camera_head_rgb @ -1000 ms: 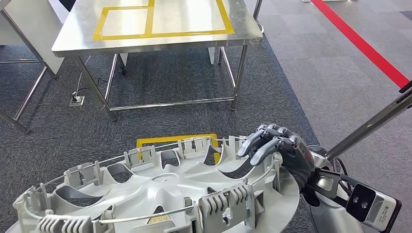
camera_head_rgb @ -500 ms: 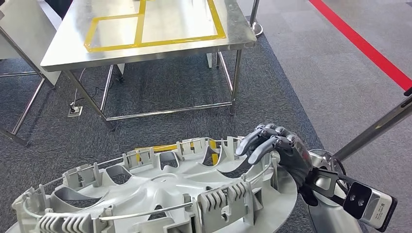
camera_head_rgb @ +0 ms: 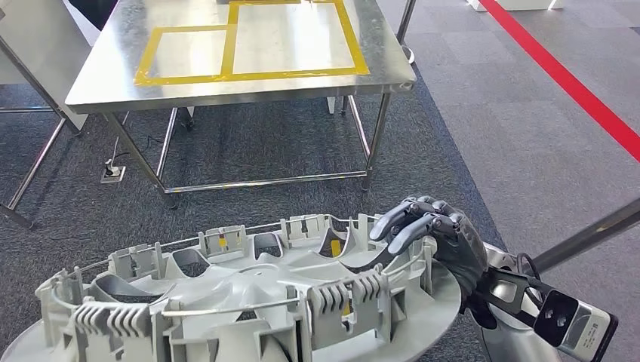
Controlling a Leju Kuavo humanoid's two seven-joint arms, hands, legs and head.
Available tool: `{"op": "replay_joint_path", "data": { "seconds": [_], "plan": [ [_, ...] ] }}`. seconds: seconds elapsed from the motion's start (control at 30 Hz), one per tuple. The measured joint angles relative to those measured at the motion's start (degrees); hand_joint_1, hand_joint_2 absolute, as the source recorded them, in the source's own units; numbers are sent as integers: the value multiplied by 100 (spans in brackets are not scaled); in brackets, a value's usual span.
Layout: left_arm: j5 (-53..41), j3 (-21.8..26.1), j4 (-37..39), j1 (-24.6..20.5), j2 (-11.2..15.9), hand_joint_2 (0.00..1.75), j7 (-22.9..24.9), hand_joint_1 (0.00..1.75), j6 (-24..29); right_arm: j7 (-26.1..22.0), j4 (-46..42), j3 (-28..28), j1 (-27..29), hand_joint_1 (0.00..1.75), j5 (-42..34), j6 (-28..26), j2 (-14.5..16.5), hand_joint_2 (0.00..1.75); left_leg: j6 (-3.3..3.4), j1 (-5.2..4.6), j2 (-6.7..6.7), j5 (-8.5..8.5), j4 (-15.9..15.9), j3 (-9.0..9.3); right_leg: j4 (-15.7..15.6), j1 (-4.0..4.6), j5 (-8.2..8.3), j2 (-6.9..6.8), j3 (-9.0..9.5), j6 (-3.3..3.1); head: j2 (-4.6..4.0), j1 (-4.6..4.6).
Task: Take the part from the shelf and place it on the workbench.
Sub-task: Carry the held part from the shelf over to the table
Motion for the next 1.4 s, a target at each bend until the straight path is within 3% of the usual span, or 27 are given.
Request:
{"op": "replay_joint_path", "data": {
  "seconds": [0.1,0.17,0.23,0.3,0.37,0.43,0.47,0.5,0.53,0.57,0.6,0.67,0.73,0.8,0.87,0.93,0.97,1.0,1.03,1.1,1.17,1.3,1.33,1.4],
  "plan": [
    [-1,1,2,-2,-8,175,0,0,0,42,0,-62,26,175,45,-25,-2,175,-37,1,-153,-122,-2,147,-1012,6,670,101,271,-64,0,1],
    [-1,1,4,-6,-13,175,1,0,-1,46,-10,-99,31,175,51,-29,-4,175,-102,8,-246,-182,-4,195,-1377,36,805,188,403,-117,0,2],
    [-2,1,5,5,-13,175,2,0,-7,54,-30,-117,32,175,55,-31,-10,175,-174,5,-299,-184,44,234,-1412,51,784,163,478,-191,0,1],
    [-5,0,6,15,-17,175,2,0,-12,59,-48,-125,28,175,58,-31,-12,175,-230,-12,-179,-223,219,191,-1454,27,814,81,612,-259,0,-23],
    [-7,-1,7,-8,-20,175,2,0,-13,59,-62,-131,26,175,55,-31,-9,175,-283,-14,32,-415,704,-107,-1473,13,762,-13,717,-300,0,-58],
    [-8,-1,7,-18,-19,175,2,0,-11,58,-69,-133,38,175,50,-30,-10,175,-327,-3,117,-645,1342,-578,-1475,12,691,-71,767,-311,0,-79],
    [-8,-1,7,-8,-19,175,2,0,-10,55,-70,-133,49,175,42,-29,-11,175,-339,5,124,-661,1500,-751,-1474,12,652,-89,801,-307,0,-83],
    [-8,0,7,3,-19,175,2,0,-4,49,-70,-132,56,175,29,-28,-13,175,-342,12,126,-561,1466,-825,-1474,10,611,-103,846,-299,0,-84],
    [-8,1,7,12,-19,175,2,0,0,40,-70,-133,61,175,11,-26,-13,175,-336,17,131,-349,1232,-789,-1475,8,567,-118,903,-288,0,-84],
    [-8,1,7,19,-16,175,2,0,5,30,-71,-134,62,175,-8,-26,-13,175,-322,19,147,-73,851,-666,-1478,6,522,-132,954,-276,0,-84],
    [-8,0,7,18,-15,175,2,0,9,19,-72,-135,60,175,-24,-25,-12,175,-306,10,175,94,502,-536,-1480,7,479,-142,1012,-258,0,-82],
    [-11,-1,7,8,-11,175,3,0,9,0,-74,-138,58,175,-46,-25,-10,175,-244,-24,227,117,105,-380,-1510,16,410,-152,1071,-197,0,-82],
    [-20,-1,5,11,-9,175,4,0,9,-7,-76,-138,56,175,-48,-26,-8,175,-139,-40,219,48,46,-309,-1495,23,407,-150,1132,-115,0,-82],
    [-43,-1,4,20,-7,175,3,0,8,-7,-81,-139,52,175,-41,-33,-7,175,-50,-17,190,114,-6,-166,-1330,17,394,-135,1147,-47,0,-72],
    [-63,-2,3,5,-3,175,2,0,7,-7,-89,-140,45,175,-36,-57,-5,175,2,-3,167,77,-22,-58,-819,10,262,-114,871,-6,0,-50],
    [-73,-2,2,-6,-1,175,2,0,7,-8,-92,-138,59,175,-20,-87,1,175,30,-10,133,6,-22,-5,-124,10,7,-100,371,15,0,-38],
    [-79,-2,2,-3,-1,175,2,0,7,-8,-92,-135,73,175,-5,-100,4,175,34,-15,115,-34,-22,30,70,10,-85,-97,172,16,0,-38],
    [-89,-3,2,1,-2,175,2,0,7,-8,-92,-133,84,175,14,-108,8,175,34,-20,97,-79,-22,81,81,12,-76,-93,59,4,0,-37],
    [-97,-4,2,3,-3,175,2,0,6,-8,-92,-130,90,175,31,-115,11,175,30,-25,78,-128,-22,146,-110,15,65,-90,49,-21,0,-35],
    [-112,-7,4,6,-7,175,2,0,2,-11,-92,-126,94,175,55,-134,12,175,11,-29,51,-240,-23,277,-830,35,603,-77,204,-101,0,-31],
    [-117,-9,7,2,-8,175,2,0,-2,-17,-93,-115,92,175,64,-162,19,175,-46,-30,32,-340,-36,344,-1299,73,847,-64,316,-161,0,-35],
    [-131,-18,4,-4,-8,175,0,0,-20,-25,-108,-94,85,175,96,-220,44,175,-181,-36,59,-363,114,447,-1470,66,851,-51,527,-277,0,-51],
    [-133,-20,2,-15,-7,175,0,0,-22,-27,-110,-91,78,175,101,-229,55,175,-203,-33,78,-363,308,351,-1488,47,832,-55,614,-298,0,-63],
    [-137,-23,0,-28,-2,175,0,0,-25,-32,-111,-83,65,175,109,-245,79,175,-258,-17,111,-485,960,-90,-1511,26,758,-59,731,-324,-1,-89]
  ]
}}
